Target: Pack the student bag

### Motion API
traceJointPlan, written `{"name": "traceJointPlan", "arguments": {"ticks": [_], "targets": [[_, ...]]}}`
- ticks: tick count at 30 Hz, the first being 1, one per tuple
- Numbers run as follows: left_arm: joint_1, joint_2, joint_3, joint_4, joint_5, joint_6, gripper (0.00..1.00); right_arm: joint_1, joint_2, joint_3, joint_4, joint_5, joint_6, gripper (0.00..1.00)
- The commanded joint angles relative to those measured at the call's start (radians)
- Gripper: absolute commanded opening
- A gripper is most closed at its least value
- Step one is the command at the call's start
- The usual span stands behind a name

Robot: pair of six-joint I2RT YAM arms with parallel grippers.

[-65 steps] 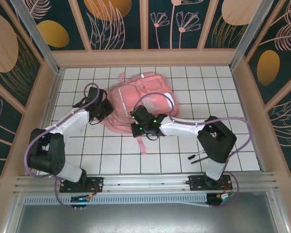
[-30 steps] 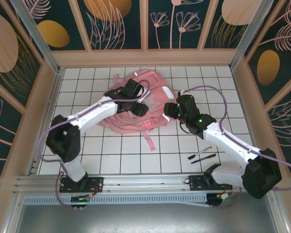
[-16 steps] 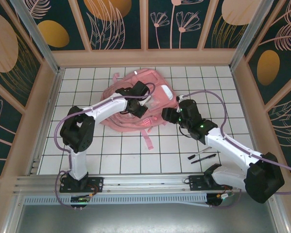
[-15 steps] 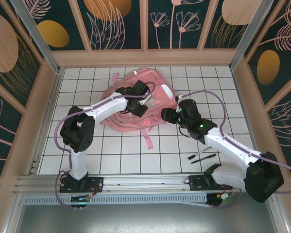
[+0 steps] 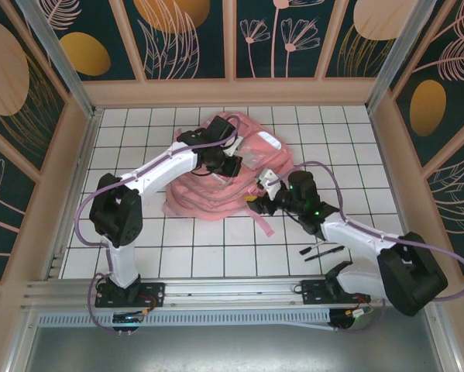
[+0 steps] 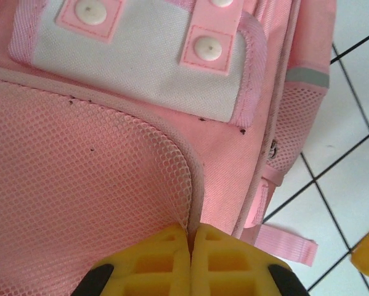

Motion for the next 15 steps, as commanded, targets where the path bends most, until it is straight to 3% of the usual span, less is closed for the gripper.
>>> {"name": "traceJointPlan", "arguments": {"ticks": [1,7,10,15], "targets": [[0.003,-0.065,-0.016,0.086,0.116,-0.098,0.0,-0.012,0.093,0.039,0.151,-0.075,-0.213,0.58],[0.003,-0.071,-0.038,0.126,0.157,-0.134,0.0,-0.013,0.216,0.086,0.192,-0.079,-0.261,0.58],[0.003,-0.08,-0.048,0.141,0.171,-0.142,0.0,-0.013,0.251,0.097,0.198,-0.092,-0.268,0.51],[0.003,-0.094,-0.075,0.183,0.163,-0.175,0.0,0.019,0.257,0.078,0.183,-0.078,-0.313,0.13]]}}
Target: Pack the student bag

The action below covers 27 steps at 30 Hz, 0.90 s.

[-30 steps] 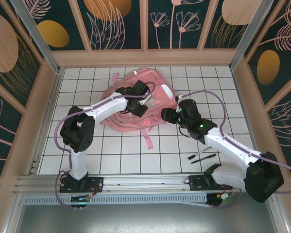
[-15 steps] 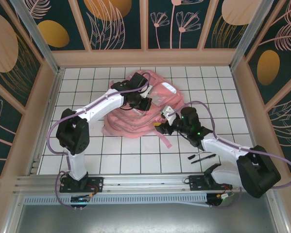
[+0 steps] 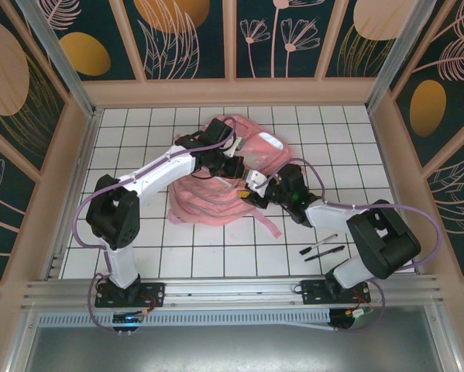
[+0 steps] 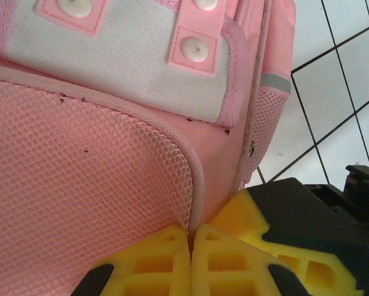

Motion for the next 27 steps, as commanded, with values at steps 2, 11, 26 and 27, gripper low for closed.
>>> {"name": "traceJointPlan", "arguments": {"ticks": [2,11,26,27], "targets": [[0.001,-0.068,-0.009,0.097,0.037,-0.065,0.0,0.052,-0.016,-0.019,0.035,0.027,-0.073,0.03],[0.001,-0.029,0.029,0.175,0.016,-0.161,0.0,0.257,-0.056,-0.078,0.134,0.154,0.001,0.0],[-0.001,-0.01,-0.028,0.307,0.055,-0.269,0.0,0.456,0.085,-0.103,0.451,0.295,0.168,0.38],[0.0,-0.015,-0.03,0.299,0.052,-0.26,0.0,0.447,0.025,-0.121,0.388,0.261,0.145,0.41]]}}
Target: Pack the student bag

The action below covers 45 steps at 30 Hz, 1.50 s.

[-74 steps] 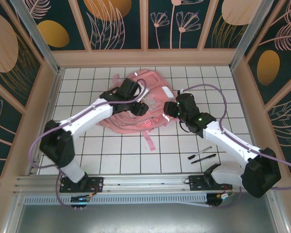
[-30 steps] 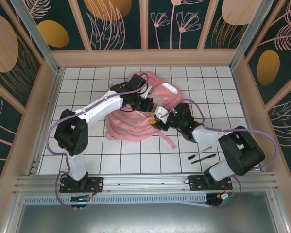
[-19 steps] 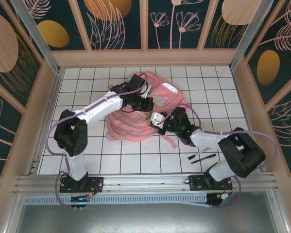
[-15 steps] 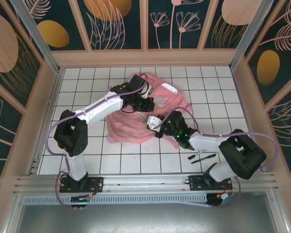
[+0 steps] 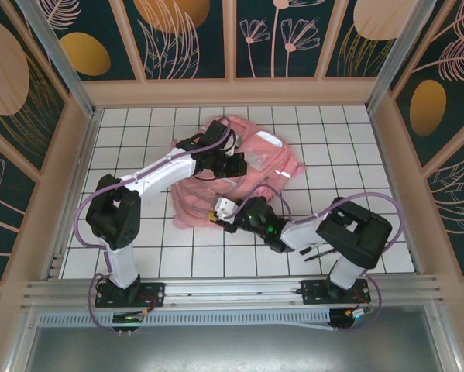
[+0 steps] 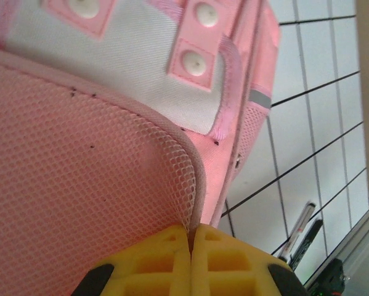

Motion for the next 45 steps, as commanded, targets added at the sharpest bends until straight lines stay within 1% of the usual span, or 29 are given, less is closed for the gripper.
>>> {"name": "traceJointPlan", "arguments": {"ticks": [1,4,6,9,11,14,18,24,27,31,33,34,36,38,39,41,42,43,44,45], "targets": [[-0.002,-0.015,0.02,0.147,0.019,-0.013,0.0,-0.004,-0.172,-0.052,-0.078,-0.14,-0.046,0.43],[-0.001,-0.021,0.015,0.13,0.013,0.013,0.0,-0.046,-0.311,-0.059,-0.333,-0.172,-0.161,0.43],[-0.001,-0.021,0.012,0.125,0.012,0.018,0.0,-0.099,-0.384,-0.071,-0.43,-0.19,-0.218,0.43],[-0.002,-0.023,0.003,0.125,0.016,0.017,0.0,-0.192,-0.469,-0.076,-0.509,-0.212,-0.284,0.43],[-0.001,-0.023,-0.002,0.125,0.023,0.011,0.0,-0.223,-0.489,-0.066,-0.535,-0.17,-0.356,0.43],[-0.001,-0.025,-0.009,0.125,0.028,0.009,0.0,-0.236,-0.459,-0.034,-0.533,-0.098,-0.461,0.43],[-0.002,-0.021,-0.007,0.12,0.03,0.008,0.0,-0.24,-0.377,0.036,-0.54,-0.107,-0.541,0.43],[-0.002,-0.013,0.001,0.115,0.044,-0.009,0.0,-0.236,-0.263,0.11,-0.503,-0.107,-0.606,0.43],[-0.001,-0.008,0.006,0.101,0.035,-0.017,0.0,-0.236,-0.225,0.142,-0.523,-0.115,-0.646,0.43],[-0.002,0.003,0.019,0.066,0.033,-0.004,0.0,-0.241,-0.165,0.16,-0.516,-0.08,-0.7,0.41],[-0.002,0.002,0.027,0.053,0.035,0.006,0.0,-0.249,-0.131,0.162,-0.503,-0.059,-0.722,0.37],[-0.002,-0.003,0.029,0.043,0.032,0.017,0.0,-0.251,-0.118,0.159,-0.485,-0.048,-0.723,0.32],[0.003,-0.017,0.044,-0.003,0.015,0.071,0.0,-0.261,-0.11,0.146,-0.435,-0.054,-0.705,0.17],[0.018,-0.055,0.056,-0.054,-0.034,0.126,0.18,-0.27,-0.114,0.139,-0.405,-0.079,-0.667,0.03],[0.03,-0.081,0.045,-0.057,-0.041,0.15,0.24,-0.273,-0.119,0.137,-0.4,-0.094,-0.653,0.0],[0.068,-0.169,-0.001,-0.042,-0.044,0.195,0.31,-0.275,-0.128,0.132,-0.395,-0.116,-0.637,0.0],[0.086,-0.213,-0.026,-0.032,-0.039,0.213,0.36,-0.276,-0.13,0.131,-0.392,-0.123,-0.63,0.0],[0.105,-0.259,-0.059,-0.017,-0.022,0.251,0.43,-0.278,-0.135,0.133,-0.394,-0.137,-0.615,0.0],[0.118,-0.305,-0.097,-0.005,0.003,0.307,0.48,-0.283,-0.142,0.138,-0.398,-0.158,-0.594,0.0],[0.122,-0.344,-0.13,0.0,0.014,0.373,0.5,-0.287,-0.149,0.144,-0.404,-0.181,-0.569,0.0]]}}
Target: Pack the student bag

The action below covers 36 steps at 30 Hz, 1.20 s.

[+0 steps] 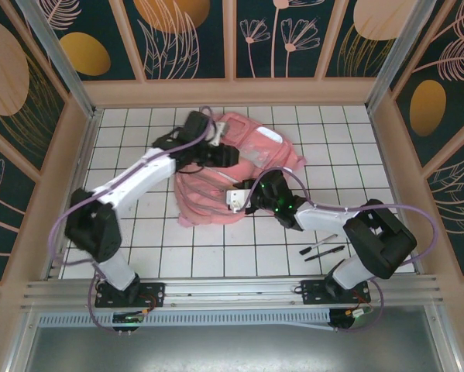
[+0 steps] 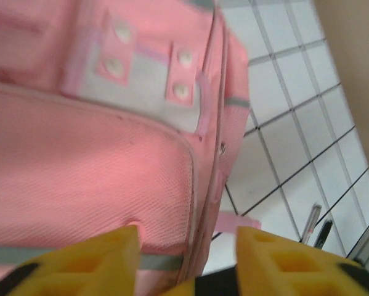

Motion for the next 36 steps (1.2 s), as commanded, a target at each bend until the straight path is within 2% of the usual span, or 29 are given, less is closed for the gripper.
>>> {"name": "traceJointPlan", "arguments": {"ticks": [1,4,7,11,16,18,21,23,28,31,32,33,36], "targets": [[0.031,-0.175,-0.106,0.017,0.037,0.24,0.52,-0.029,-0.034,0.013,0.04,-0.068,0.102,0.0],[0.032,-0.276,-0.249,0.031,0.041,0.383,0.49,-0.052,-0.059,0.017,0.056,-0.133,0.188,0.0],[0.033,-0.317,-0.36,0.046,0.079,0.461,0.47,-0.079,-0.078,0.017,0.066,-0.195,0.263,0.0],[0.032,-0.285,-0.415,0.108,0.159,0.496,0.51,-0.098,-0.092,0.013,0.076,-0.256,0.32,0.0],[0.032,-0.196,-0.397,0.169,0.19,0.487,0.49,-0.109,-0.098,0.015,0.065,-0.288,0.349,0.0],[0.032,-0.165,-0.397,0.191,0.207,0.491,0.46,-0.112,-0.097,0.017,0.054,-0.298,0.353,0.0],[0.031,-0.123,-0.394,0.2,0.285,0.507,0.34,-0.119,-0.098,0.017,0.05,-0.313,0.362,0.0],[0.029,-0.103,-0.39,0.196,0.319,0.524,0.3,-0.121,-0.098,0.017,0.049,-0.324,0.365,0.0],[0.025,-0.078,-0.391,0.201,0.242,0.548,0.31,-0.124,-0.097,0.022,0.047,-0.336,0.367,0.0],[0.025,-0.061,-0.388,0.219,0.162,0.545,0.41,-0.124,-0.099,0.03,0.04,-0.349,0.364,0.0],[0.025,-0.054,-0.388,0.229,0.142,0.54,0.4,-0.124,-0.101,0.034,0.033,-0.354,0.363,0.0],[0.025,-0.046,-0.385,0.232,0.14,0.548,0.37,-0.123,-0.104,0.036,0.03,-0.356,0.361,0.0],[0.024,-0.031,-0.369,0.23,0.146,0.555,0.12,-0.123,-0.108,0.037,0.016,-0.346,0.341,0.0]]}}
